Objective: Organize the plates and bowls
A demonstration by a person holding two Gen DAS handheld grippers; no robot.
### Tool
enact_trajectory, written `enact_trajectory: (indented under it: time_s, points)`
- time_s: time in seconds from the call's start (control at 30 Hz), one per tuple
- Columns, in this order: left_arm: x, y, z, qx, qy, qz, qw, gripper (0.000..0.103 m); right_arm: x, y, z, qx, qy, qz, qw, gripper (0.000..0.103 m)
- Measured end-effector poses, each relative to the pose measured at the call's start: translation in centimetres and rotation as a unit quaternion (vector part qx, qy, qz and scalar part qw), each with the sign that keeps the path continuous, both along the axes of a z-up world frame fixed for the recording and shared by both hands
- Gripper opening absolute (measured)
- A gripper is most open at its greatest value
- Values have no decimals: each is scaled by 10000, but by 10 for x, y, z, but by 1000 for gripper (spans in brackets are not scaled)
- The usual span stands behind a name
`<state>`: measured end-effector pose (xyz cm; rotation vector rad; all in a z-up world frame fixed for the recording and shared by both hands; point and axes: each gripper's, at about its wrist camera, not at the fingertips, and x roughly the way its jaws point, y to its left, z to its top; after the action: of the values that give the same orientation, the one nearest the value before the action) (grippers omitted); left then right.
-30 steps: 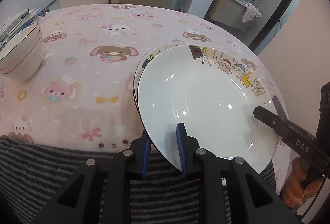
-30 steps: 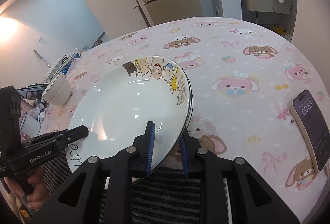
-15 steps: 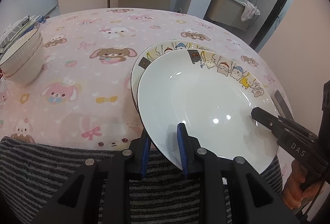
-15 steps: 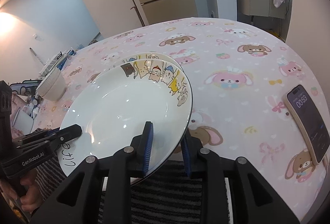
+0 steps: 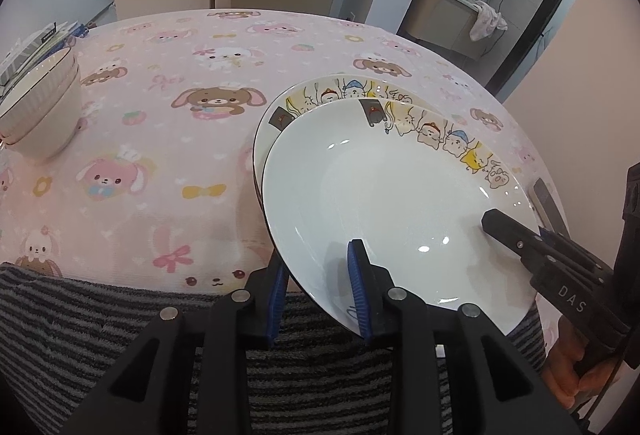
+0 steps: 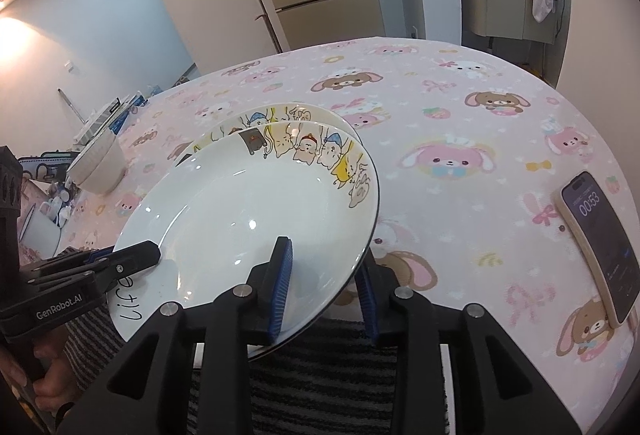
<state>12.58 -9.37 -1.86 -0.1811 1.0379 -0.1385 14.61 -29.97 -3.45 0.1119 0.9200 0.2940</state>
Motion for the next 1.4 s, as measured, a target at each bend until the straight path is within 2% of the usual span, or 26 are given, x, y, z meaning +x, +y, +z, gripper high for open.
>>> enact_trajectory:
  time_s: [0.47, 0.77, 1.03, 1.13, 1.27, 1.4]
  points:
    - [-2, 1, 0, -32, 16, -31, 10000, 31, 4, 1, -4, 44, 85, 107, 9999, 32]
    - [-6, 2, 3, 146, -134, -54, 9998, 29, 7, -3, -5, 133, 182, 57, 9997, 27]
    - [-2, 2, 0, 173, -175, -30, 9997, 29, 26, -2, -6, -142, 159, 37, 9998, 20]
    - [0, 1, -1, 284, -229, 26, 9993, 29, 26, -1, -6, -227, 75, 18, 9997, 20]
    - [-1, -6, -2, 665, -395, 37, 9970, 29, 21, 0, -5, -309, -54, 5, 9995, 18]
    - [-1, -3, -2, 579, -378, 54, 9976, 29, 20, -2, -4, -261, -81, 35, 9996, 16]
